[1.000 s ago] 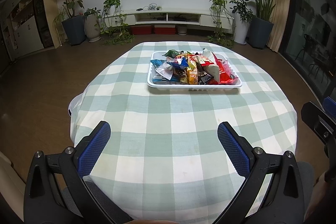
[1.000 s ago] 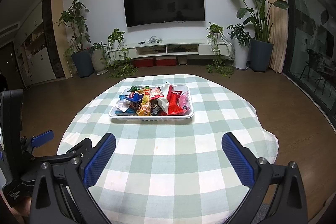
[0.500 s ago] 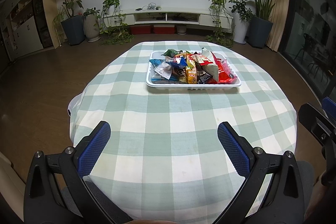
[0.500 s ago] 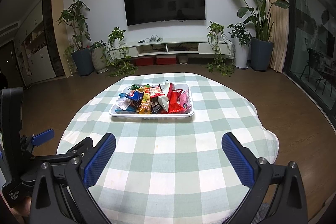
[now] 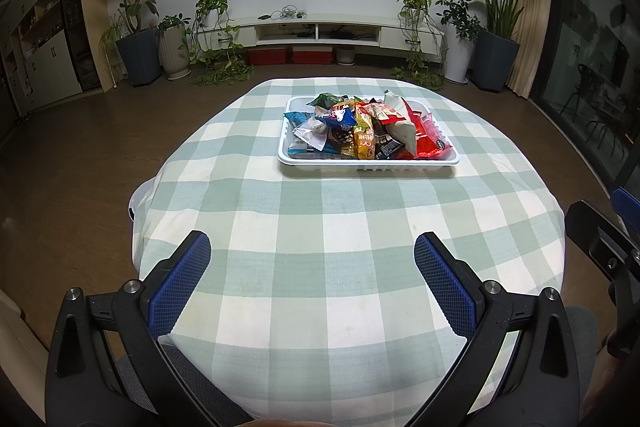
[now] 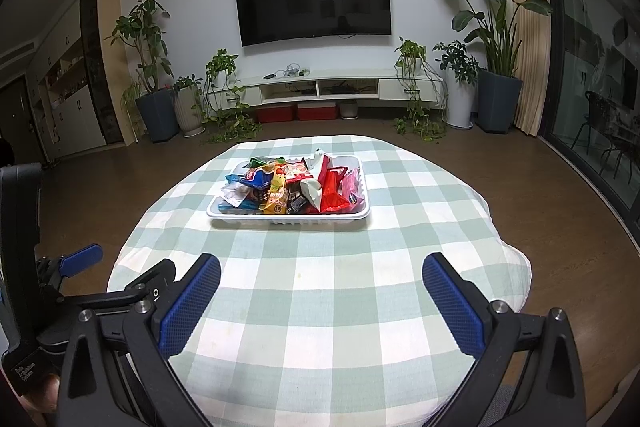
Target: Organize snacks
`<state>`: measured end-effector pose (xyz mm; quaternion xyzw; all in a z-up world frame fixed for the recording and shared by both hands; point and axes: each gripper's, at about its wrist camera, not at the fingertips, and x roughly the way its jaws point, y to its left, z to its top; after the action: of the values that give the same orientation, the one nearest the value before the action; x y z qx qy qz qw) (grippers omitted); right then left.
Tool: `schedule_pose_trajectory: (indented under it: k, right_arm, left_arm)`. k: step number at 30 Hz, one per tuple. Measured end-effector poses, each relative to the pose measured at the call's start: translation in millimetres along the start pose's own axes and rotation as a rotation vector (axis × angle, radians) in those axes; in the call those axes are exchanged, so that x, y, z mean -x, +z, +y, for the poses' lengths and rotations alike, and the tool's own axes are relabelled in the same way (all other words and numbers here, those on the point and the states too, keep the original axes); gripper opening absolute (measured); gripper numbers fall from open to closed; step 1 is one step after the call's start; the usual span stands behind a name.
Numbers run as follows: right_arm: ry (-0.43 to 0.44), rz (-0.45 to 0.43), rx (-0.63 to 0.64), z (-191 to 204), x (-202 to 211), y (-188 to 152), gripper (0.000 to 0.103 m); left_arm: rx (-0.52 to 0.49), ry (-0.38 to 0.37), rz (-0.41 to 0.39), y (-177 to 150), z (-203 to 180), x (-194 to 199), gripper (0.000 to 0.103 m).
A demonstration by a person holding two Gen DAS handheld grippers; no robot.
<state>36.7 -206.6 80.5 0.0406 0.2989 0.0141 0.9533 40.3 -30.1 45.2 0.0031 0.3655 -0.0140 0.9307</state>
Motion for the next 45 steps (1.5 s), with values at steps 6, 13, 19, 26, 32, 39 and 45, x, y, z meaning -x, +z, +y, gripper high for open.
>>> schedule_pose_trajectory:
  k: [6, 13, 19, 26, 32, 39, 45]
  right_arm:
    - [0.000, 0.002, 0.001, 0.7, 1.4, -0.3, 0.103]
    - [0.000, 0.002, 0.001, 1.7, 1.9, -1.2, 0.103]
    - [0.000, 0.004, 0.001, 1.7, 2.7, -0.2, 0.103]
    - [0.000, 0.004, 0.002, 1.8, 3.7, 1.2, 0.103]
    - [0.000, 0.006, 0.001, 1.9, 4.6, 2.1, 0.103]
    - [0.000, 0.007, 0.002, 1.9, 5.6, 3.2, 0.103]
    - [0.000, 0.010, 0.003, 2.9, 6.6, 2.8, 0.103]
  left_arm:
    - [0.000, 0.000, 0.001, 0.0, -0.1, -0.1, 0.103]
    - [0.000, 0.000, 0.000, 0.2, -0.2, 0.2, 0.103]
    - [-0.001, -0.001, 0.001, 0.3, -0.3, 0.0, 0.103]
    - [-0.001, 0.000, 0.001, 0.5, -0.3, 0.1, 0.103]
    - [-0.002, 0.001, 0.001, 0.6, -0.4, 0.2, 0.103]
    - [-0.001, 0.002, 0.001, 0.5, -0.6, -0.1, 0.103]
    - [-0.005, -0.001, -0.003, 0.7, -0.5, 0.4, 0.103]
